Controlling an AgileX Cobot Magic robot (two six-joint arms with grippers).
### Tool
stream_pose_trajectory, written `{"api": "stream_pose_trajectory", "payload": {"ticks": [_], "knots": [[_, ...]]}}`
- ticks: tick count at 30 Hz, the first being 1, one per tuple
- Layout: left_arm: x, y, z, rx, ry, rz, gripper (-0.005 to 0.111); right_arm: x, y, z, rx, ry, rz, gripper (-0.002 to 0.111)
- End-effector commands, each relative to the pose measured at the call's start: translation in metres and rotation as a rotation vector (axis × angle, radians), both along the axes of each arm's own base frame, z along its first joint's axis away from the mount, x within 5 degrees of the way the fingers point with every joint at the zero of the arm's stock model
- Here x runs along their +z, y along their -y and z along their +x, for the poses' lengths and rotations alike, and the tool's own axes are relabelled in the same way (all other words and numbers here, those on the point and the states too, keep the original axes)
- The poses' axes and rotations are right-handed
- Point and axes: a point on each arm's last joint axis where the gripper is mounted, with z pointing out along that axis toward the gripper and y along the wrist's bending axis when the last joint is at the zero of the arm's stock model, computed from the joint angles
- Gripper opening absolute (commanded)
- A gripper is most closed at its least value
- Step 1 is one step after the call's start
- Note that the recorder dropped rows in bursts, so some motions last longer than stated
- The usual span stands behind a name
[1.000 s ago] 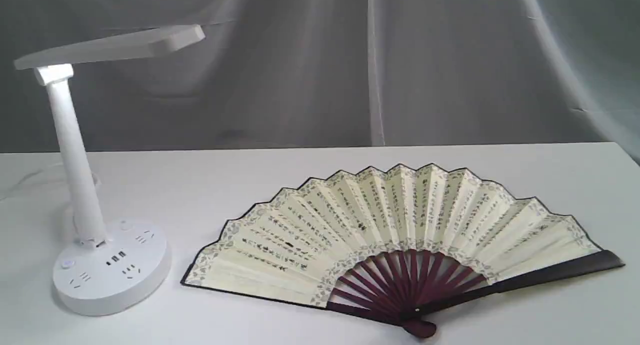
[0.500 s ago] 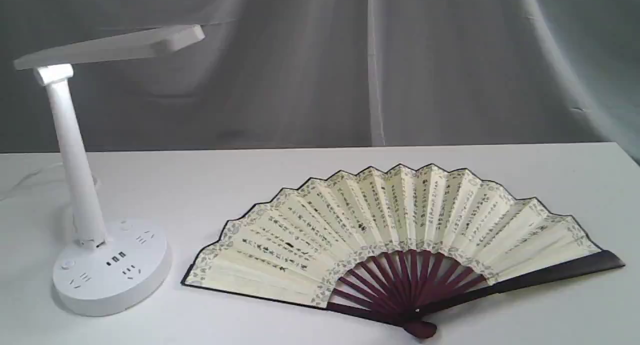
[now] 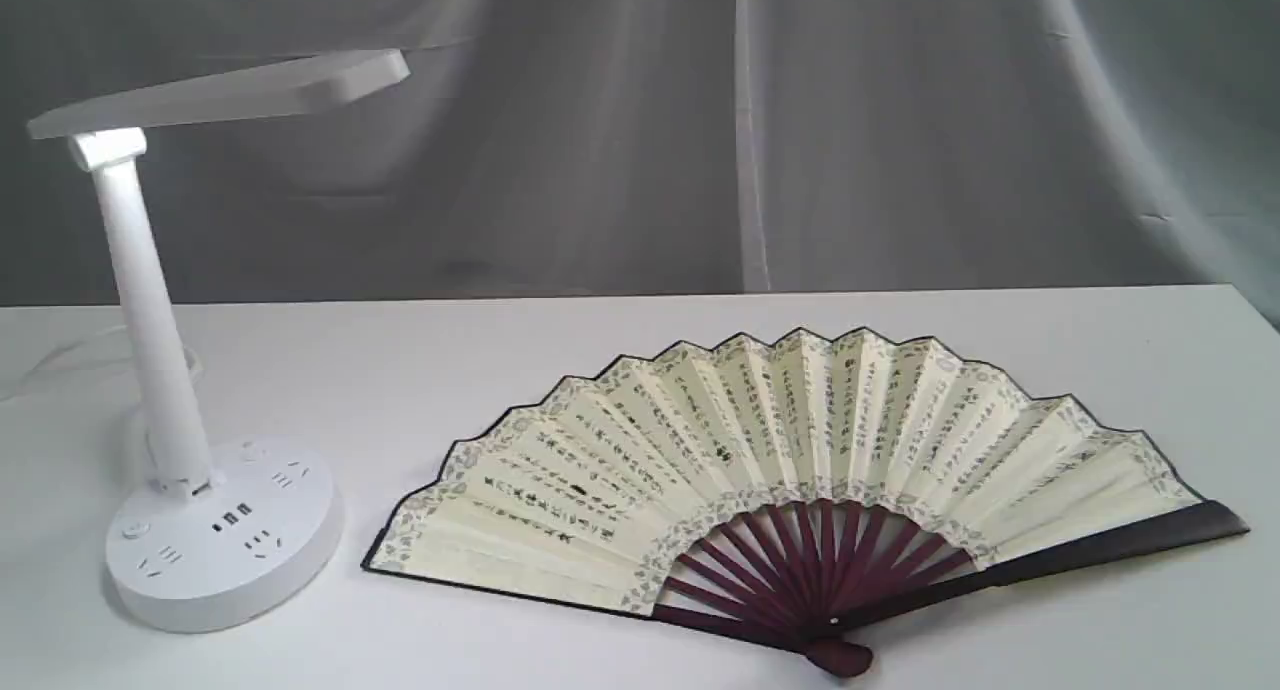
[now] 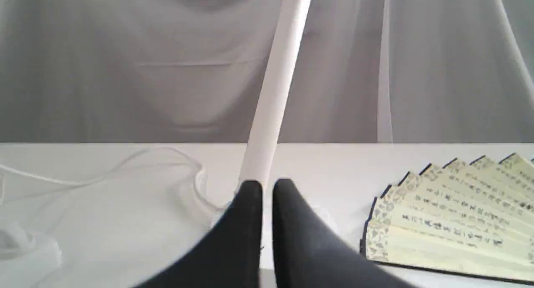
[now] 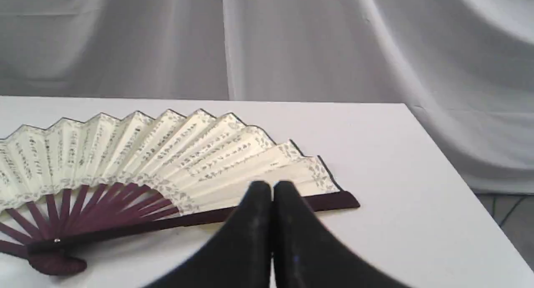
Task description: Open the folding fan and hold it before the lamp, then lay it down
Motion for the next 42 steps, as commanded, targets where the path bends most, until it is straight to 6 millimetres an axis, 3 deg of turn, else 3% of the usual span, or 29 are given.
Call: {"api": "stream_pose_trajectory", "payload": {"ticks": [1,15,42], "knots": [[-0.0034,-0.0004,-0.0002,0.006,-0.026,-0.014,0.004,-0.0019,0.0,-0.0003,0.0,-0.01,0.004,0.0],[-0.0033,-0.0004,-0.0002,0.006,-0.025,-0.011,0.004,-0.002,-0.0023,-0.0003,0.01,-0.01,0.123,0.0],[-0.0033,-0.0004,-0.0002,0.006,-0.025,-0.01,0.004,-0.002,0.0018,-0.0004,-0.051,-0.008,0.069,0.0]]}}
